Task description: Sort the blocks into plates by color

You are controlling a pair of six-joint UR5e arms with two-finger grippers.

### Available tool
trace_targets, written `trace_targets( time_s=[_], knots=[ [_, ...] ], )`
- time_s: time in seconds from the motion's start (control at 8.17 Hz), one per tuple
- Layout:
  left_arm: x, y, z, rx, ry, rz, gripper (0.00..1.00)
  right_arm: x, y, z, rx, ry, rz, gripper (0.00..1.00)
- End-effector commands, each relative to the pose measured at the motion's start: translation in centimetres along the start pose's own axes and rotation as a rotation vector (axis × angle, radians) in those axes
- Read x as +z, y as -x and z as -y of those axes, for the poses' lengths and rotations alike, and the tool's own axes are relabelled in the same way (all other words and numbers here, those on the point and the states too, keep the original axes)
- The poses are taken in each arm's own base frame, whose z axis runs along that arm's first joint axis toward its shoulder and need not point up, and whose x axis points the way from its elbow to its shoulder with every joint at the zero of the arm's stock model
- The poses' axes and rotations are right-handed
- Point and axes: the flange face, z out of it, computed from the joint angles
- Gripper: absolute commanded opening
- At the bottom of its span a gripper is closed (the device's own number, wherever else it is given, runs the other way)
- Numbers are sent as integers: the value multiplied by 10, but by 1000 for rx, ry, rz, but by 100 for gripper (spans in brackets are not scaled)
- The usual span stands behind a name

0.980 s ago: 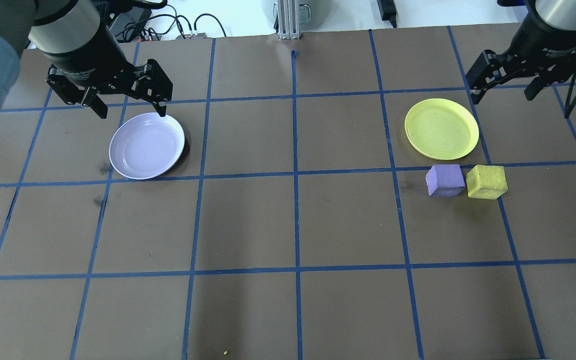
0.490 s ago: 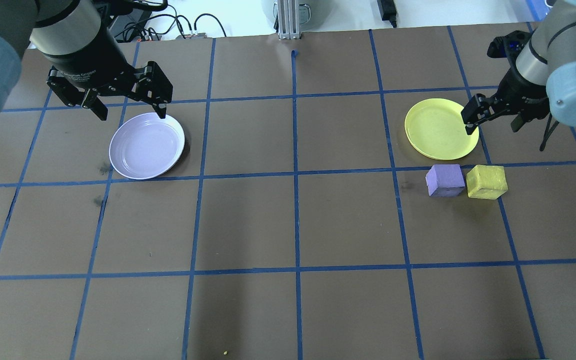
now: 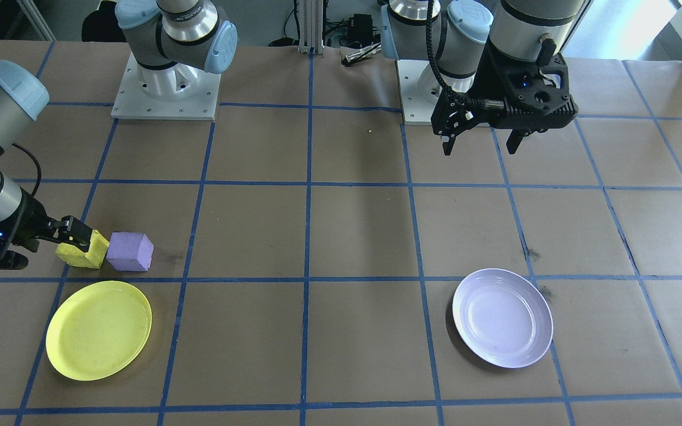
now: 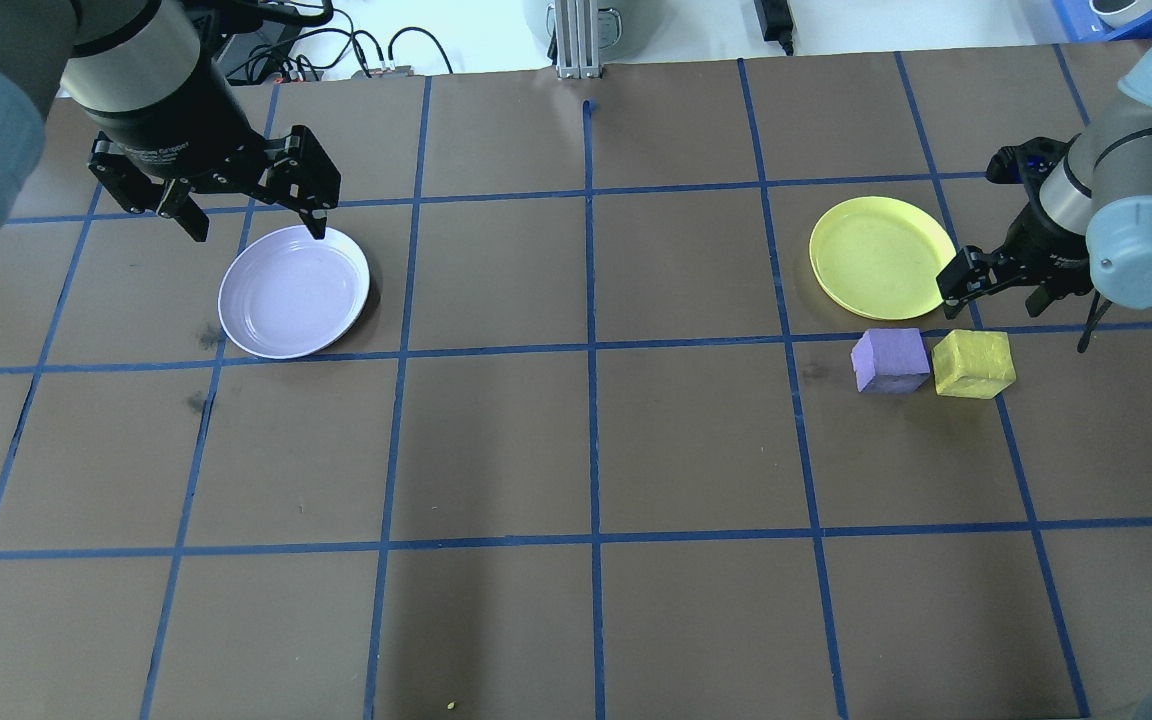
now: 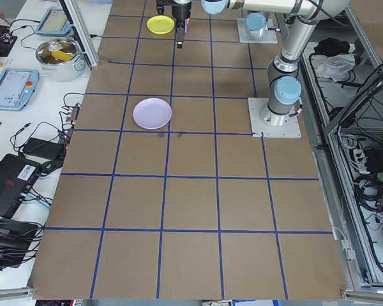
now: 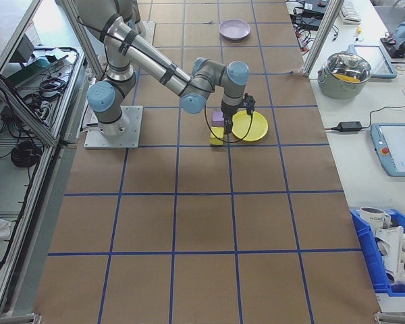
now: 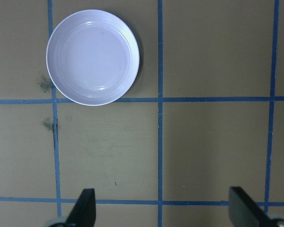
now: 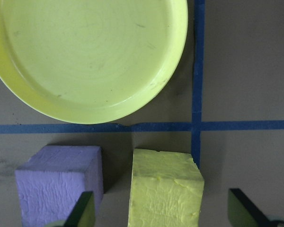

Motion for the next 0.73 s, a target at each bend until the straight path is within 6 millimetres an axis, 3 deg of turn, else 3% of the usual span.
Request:
trace_targets(
  time_s=[0.0, 0.24, 0.37, 0.61],
  knots=[
    [0, 1, 0, 1, -1, 16, 100, 28, -5, 3, 10, 54, 7, 100],
    [0, 1, 0, 1, -2, 15, 100, 58, -5, 2, 15, 114, 25, 100],
    [0, 1, 0, 0, -5, 16, 100, 63, -4, 1, 21, 126, 27, 98],
    [0, 1, 1, 0, -7, 15, 100, 72, -10, -1, 19, 164, -10, 79]
  ],
)
